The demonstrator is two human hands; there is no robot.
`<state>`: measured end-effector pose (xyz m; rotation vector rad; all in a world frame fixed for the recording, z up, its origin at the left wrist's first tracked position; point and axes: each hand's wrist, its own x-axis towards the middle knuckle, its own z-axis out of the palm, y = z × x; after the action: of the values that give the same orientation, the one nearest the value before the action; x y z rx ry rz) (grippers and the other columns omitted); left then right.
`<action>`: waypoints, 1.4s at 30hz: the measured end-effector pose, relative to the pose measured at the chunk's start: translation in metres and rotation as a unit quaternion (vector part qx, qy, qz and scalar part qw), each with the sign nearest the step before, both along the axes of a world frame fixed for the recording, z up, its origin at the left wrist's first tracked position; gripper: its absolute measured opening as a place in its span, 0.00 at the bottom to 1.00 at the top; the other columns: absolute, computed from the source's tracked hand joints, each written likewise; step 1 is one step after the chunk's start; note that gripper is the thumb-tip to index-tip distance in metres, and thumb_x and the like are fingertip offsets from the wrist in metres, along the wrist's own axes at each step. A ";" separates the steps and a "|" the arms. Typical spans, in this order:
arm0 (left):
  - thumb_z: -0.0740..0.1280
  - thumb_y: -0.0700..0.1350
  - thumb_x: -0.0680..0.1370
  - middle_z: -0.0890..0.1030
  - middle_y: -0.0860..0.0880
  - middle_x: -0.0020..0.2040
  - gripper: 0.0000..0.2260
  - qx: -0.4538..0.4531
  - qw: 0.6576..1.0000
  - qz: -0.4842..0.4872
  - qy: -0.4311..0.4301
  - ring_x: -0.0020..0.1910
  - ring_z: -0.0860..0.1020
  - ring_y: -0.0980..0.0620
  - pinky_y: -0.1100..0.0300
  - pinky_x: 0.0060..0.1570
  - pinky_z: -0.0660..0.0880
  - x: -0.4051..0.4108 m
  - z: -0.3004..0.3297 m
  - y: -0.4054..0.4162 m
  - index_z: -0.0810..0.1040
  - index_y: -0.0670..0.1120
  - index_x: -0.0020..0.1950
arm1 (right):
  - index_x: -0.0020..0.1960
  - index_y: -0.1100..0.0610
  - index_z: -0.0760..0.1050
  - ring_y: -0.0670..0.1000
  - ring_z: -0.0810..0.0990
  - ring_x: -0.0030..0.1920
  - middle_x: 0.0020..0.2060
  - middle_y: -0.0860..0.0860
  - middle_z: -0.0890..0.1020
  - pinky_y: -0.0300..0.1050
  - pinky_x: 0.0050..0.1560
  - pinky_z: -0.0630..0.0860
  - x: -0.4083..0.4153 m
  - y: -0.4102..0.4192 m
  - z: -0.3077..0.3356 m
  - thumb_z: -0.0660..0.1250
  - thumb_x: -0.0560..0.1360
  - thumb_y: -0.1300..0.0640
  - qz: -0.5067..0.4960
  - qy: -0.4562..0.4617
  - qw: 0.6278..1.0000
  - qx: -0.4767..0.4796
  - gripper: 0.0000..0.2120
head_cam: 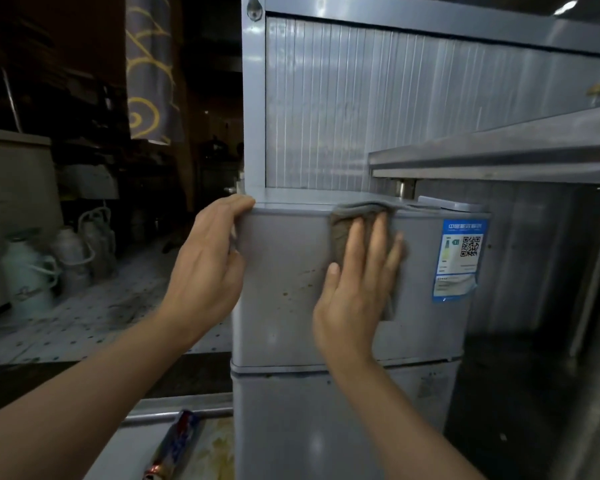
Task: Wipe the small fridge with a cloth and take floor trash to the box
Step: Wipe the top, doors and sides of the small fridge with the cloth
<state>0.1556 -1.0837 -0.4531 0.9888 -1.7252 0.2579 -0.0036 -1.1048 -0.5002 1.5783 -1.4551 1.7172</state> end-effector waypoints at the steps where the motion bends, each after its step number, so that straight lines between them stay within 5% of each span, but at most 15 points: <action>1: 0.58 0.27 0.72 0.66 0.51 0.70 0.29 0.006 1.000 -0.005 0.005 0.67 0.60 0.65 0.68 0.67 0.60 -0.001 0.000 0.002 0.65 0.47 0.70 | 0.75 0.58 0.58 0.62 0.47 0.76 0.76 0.56 0.55 0.59 0.74 0.50 0.010 0.002 -0.001 0.57 0.77 0.59 0.008 0.027 1.000 0.000 0.26; 6: 0.59 0.28 0.73 0.61 0.54 0.75 0.31 0.018 1.000 -0.007 -0.018 0.71 0.57 0.63 0.65 0.69 0.60 0.006 -0.002 0.010 0.61 0.49 0.73 | 0.74 0.57 0.59 0.60 0.51 0.75 0.75 0.52 0.54 0.58 0.74 0.52 -0.015 -0.002 -0.008 0.60 0.75 0.64 0.022 0.177 0.984 -0.027 0.29; 9: 0.61 0.30 0.74 0.53 0.61 0.76 0.34 0.036 0.999 -0.015 -0.033 0.67 0.67 0.57 0.72 0.56 0.69 0.013 -0.011 0.016 0.57 0.53 0.75 | 0.75 0.60 0.57 0.60 0.50 0.76 0.75 0.52 0.51 0.53 0.74 0.50 -0.062 -0.007 -0.008 0.56 0.78 0.66 -0.031 0.013 0.999 0.008 0.26; 12: 0.61 0.31 0.74 0.52 0.61 0.76 0.35 0.046 0.998 -0.037 -0.013 0.60 0.62 0.77 0.81 0.52 0.65 0.012 -0.019 0.016 0.55 0.54 0.76 | 0.76 0.59 0.53 0.59 0.46 0.76 0.76 0.51 0.48 0.55 0.74 0.49 -0.058 -0.006 -0.005 0.56 0.79 0.63 -0.041 -0.096 0.994 0.032 0.27; 14: 0.60 0.31 0.75 0.52 0.60 0.77 0.34 0.052 0.997 -0.052 0.012 0.60 0.58 0.79 0.83 0.52 0.61 0.008 -0.022 0.013 0.54 0.52 0.76 | 0.75 0.59 0.56 0.60 0.46 0.76 0.76 0.51 0.50 0.58 0.75 0.48 -0.033 -0.004 -0.003 0.57 0.78 0.63 -0.027 -0.049 0.998 0.008 0.26; 17: 0.58 0.30 0.76 0.55 0.58 0.76 0.34 0.073 0.992 -0.088 0.055 0.71 0.57 0.67 0.81 0.61 0.58 0.006 -0.022 0.012 0.52 0.54 0.77 | 0.73 0.60 0.60 0.60 0.47 0.76 0.76 0.54 0.54 0.54 0.75 0.44 0.009 0.001 -0.007 0.59 0.76 0.65 0.004 0.064 0.998 -0.024 0.27; 21: 0.57 0.30 0.77 0.64 0.62 0.71 0.34 0.099 0.985 -0.125 0.066 0.69 0.61 0.67 0.75 0.63 0.63 0.015 -0.020 0.016 0.52 0.58 0.75 | 0.75 0.56 0.57 0.58 0.48 0.76 0.75 0.52 0.55 0.57 0.74 0.50 0.023 0.002 -0.017 0.64 0.74 0.67 0.047 0.216 0.975 -0.031 0.32; 25: 0.56 0.29 0.76 0.62 0.73 0.64 0.35 0.128 0.978 -0.145 0.072 0.64 0.64 0.73 0.78 0.59 0.64 0.024 -0.027 0.017 0.53 0.63 0.71 | 0.73 0.56 0.61 0.61 0.54 0.74 0.74 0.55 0.61 0.59 0.73 0.55 0.024 -0.001 -0.001 0.62 0.75 0.61 0.011 0.245 0.968 -0.057 0.27; 30: 0.57 0.29 0.76 0.67 0.60 0.69 0.35 0.135 0.974 -0.147 0.109 0.63 0.70 0.65 0.76 0.57 0.67 0.026 -0.039 0.012 0.47 0.57 0.75 | 0.71 0.53 0.63 0.60 0.54 0.74 0.73 0.53 0.63 0.56 0.73 0.51 0.043 -0.013 0.024 0.57 0.76 0.58 0.011 0.315 0.944 -0.097 0.24; 37: 0.59 0.30 0.76 0.77 0.59 0.59 0.39 0.182 0.968 -0.124 0.123 0.58 0.75 0.64 0.72 0.55 0.71 0.031 -0.057 0.009 0.44 0.58 0.76 | 0.75 0.50 0.57 0.58 0.53 0.76 0.75 0.49 0.59 0.56 0.74 0.49 0.024 -0.015 -0.026 0.54 0.75 0.61 0.022 0.398 0.910 -0.113 0.29; 39: 0.60 0.30 0.75 0.76 0.60 0.58 0.39 0.201 0.966 -0.114 0.112 0.57 0.76 0.60 0.65 0.56 0.73 0.031 -0.066 0.014 0.45 0.59 0.75 | 0.76 0.49 0.54 0.58 0.52 0.76 0.75 0.48 0.57 0.56 0.74 0.50 0.017 -0.013 -0.048 0.56 0.75 0.60 0.017 0.426 0.898 -0.104 0.30; 42: 0.61 0.32 0.76 0.71 0.61 0.59 0.38 0.223 0.962 -0.111 0.108 0.59 0.74 0.62 0.70 0.56 0.72 0.025 -0.073 0.022 0.47 0.61 0.75 | 0.75 0.51 0.57 0.57 0.54 0.75 0.75 0.49 0.60 0.56 0.73 0.55 0.005 -0.009 -0.064 0.58 0.75 0.60 0.023 0.472 0.875 -0.100 0.29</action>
<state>0.1806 -1.0618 -0.5262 1.0838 -1.7056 -0.3892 0.0010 -1.1135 -0.5637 1.9099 -0.7101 0.8048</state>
